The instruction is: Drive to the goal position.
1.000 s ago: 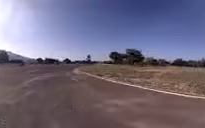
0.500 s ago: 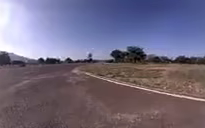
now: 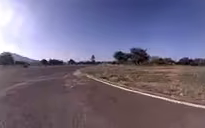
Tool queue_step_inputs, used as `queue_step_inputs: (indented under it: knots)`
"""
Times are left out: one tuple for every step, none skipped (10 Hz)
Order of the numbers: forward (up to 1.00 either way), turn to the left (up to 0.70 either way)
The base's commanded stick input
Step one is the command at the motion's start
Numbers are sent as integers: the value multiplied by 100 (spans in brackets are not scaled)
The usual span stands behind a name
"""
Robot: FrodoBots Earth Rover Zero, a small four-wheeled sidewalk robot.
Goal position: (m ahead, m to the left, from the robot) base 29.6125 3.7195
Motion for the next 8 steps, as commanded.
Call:
queue_step_inputs:
  knots:
    - [100, 0]
    - [100, 0]
    - [100, 0]
    - [100, 0]
    - [100, 0]
    - [100, 1]
    - [100, 7]
    - [100, 18]
